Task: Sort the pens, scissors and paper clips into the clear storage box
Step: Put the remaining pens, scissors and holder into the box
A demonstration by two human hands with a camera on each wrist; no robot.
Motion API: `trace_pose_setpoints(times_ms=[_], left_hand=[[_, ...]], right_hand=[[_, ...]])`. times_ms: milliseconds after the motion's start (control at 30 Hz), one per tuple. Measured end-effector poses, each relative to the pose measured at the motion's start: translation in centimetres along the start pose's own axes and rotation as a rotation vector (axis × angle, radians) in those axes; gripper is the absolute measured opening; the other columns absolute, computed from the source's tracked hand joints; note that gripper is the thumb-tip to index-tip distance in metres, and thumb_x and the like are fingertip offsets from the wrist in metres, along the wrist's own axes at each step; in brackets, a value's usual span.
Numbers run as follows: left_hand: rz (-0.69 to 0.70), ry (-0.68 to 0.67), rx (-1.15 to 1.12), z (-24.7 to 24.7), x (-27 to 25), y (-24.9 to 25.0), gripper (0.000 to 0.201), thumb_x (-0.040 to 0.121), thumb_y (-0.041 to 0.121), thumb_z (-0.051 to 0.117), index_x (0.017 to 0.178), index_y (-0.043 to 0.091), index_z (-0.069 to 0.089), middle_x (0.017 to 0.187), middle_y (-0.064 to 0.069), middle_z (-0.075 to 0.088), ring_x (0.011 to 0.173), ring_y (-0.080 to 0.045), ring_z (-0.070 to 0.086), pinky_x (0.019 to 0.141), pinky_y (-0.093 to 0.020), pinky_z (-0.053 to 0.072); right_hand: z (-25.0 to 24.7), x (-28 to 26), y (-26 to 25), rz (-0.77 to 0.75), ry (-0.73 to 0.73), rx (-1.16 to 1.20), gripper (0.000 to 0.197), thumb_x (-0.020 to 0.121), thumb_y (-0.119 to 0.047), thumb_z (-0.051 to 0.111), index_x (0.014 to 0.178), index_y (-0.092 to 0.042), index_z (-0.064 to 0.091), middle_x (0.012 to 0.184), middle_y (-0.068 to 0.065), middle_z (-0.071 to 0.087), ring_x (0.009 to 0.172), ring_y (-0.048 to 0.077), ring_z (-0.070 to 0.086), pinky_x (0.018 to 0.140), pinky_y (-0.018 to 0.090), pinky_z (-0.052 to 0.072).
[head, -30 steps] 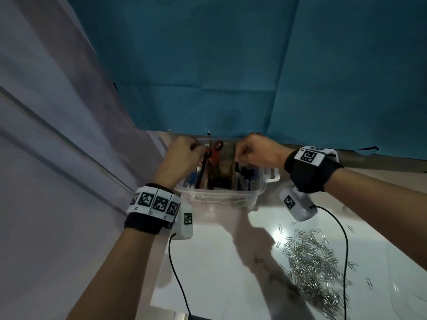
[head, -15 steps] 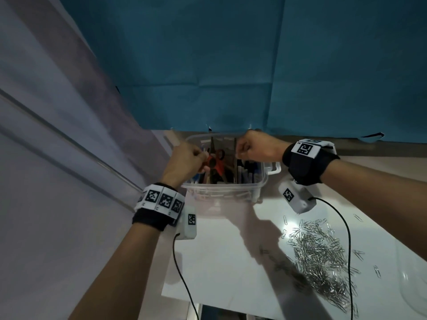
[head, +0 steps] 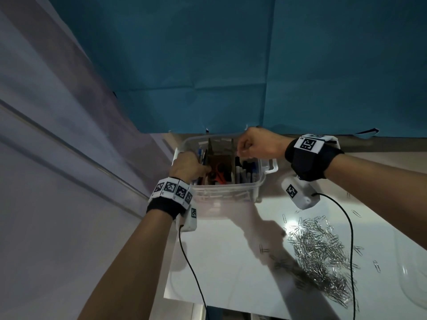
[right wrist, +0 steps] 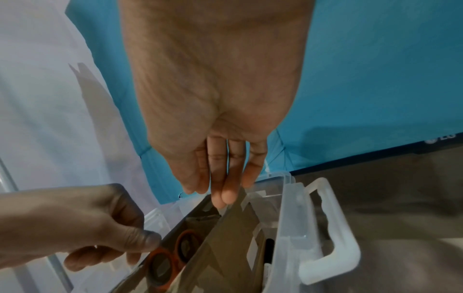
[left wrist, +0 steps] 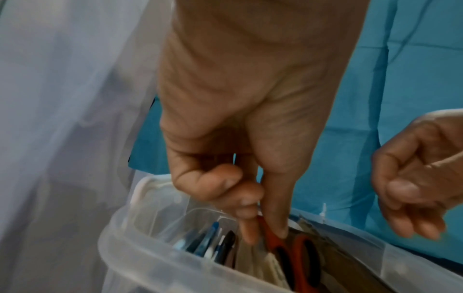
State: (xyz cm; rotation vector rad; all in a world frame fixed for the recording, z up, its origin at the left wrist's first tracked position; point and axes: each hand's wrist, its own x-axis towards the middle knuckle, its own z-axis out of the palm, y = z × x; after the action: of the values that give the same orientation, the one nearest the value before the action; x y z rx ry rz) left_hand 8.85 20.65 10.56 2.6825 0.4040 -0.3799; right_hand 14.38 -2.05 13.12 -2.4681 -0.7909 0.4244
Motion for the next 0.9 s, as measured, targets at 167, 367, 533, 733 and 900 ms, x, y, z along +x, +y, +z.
trace_pose_setpoints(times_ms=[167, 367, 533, 733, 900], left_hand=[[-0.004, -0.114, 0.019, 0.3, 0.0, 1.0, 0.024, 0.093, 0.029, 0.068, 0.077, 0.011, 0.062, 0.076, -0.005, 0.069, 0.059, -0.014, 0.060, 0.054, -0.024, 0.045], [0.008, -0.066, 0.126, -0.3, 1.1, 1.7, 0.034, 0.085, 0.040, 0.076, 0.084, 0.009, 0.063, 0.088, -0.010, 0.071, 0.078, -0.025, 0.069, 0.077, -0.035, 0.058], [0.072, 0.075, 0.315, -0.4, -0.3, 2.3, 0.048, 0.082, 0.054, 0.074, 0.092, 0.012, 0.052, 0.095, -0.010, 0.059, 0.086, -0.028, 0.058, 0.072, -0.036, 0.049], [0.292, 0.092, 0.178, 0.5, -4.1, 9.5, 0.049, 0.086, 0.050, 0.071, 0.057, 0.013, 0.056, 0.061, -0.006, 0.059, 0.060, -0.025, 0.059, 0.057, -0.032, 0.044], [0.575, -0.139, 0.036, 7.3, -7.5, 15.5, 0.048, 0.093, 0.036, 0.067, 0.053, 0.014, 0.053, 0.055, 0.000, 0.055, 0.048, -0.015, 0.051, 0.052, -0.028, 0.037]], right_hand=[[-1.8, -1.5, 1.8, 0.064, 0.044, 0.001, 0.012, 0.088, -0.013, 0.063, 0.086, -0.012, 0.075, 0.082, 0.002, 0.075, 0.074, 0.013, 0.067, 0.064, 0.023, 0.051], [-1.8, -2.4, 2.8, 0.087, 0.050, 0.036, 0.012, 0.090, -0.020, 0.066, 0.086, -0.011, 0.073, 0.075, 0.001, 0.073, 0.062, 0.006, 0.062, 0.057, 0.018, 0.044], [-2.2, -3.6, 4.0, 0.111, 0.042, 0.045, 0.011, 0.087, -0.014, 0.065, 0.079, -0.012, 0.072, 0.069, 0.002, 0.073, 0.058, 0.009, 0.064, 0.060, 0.021, 0.051], [-2.5, -7.4, 8.6, 0.205, 0.025, 0.132, 0.015, 0.092, -0.015, 0.063, 0.082, -0.008, 0.071, 0.067, 0.005, 0.074, 0.052, 0.011, 0.065, 0.056, 0.023, 0.054], [0.7, -12.2, 14.1, 0.356, -0.109, 0.158, 0.020, 0.095, -0.017, 0.063, 0.086, -0.002, 0.072, 0.075, 0.014, 0.074, 0.063, 0.023, 0.070, 0.059, 0.027, 0.056]])
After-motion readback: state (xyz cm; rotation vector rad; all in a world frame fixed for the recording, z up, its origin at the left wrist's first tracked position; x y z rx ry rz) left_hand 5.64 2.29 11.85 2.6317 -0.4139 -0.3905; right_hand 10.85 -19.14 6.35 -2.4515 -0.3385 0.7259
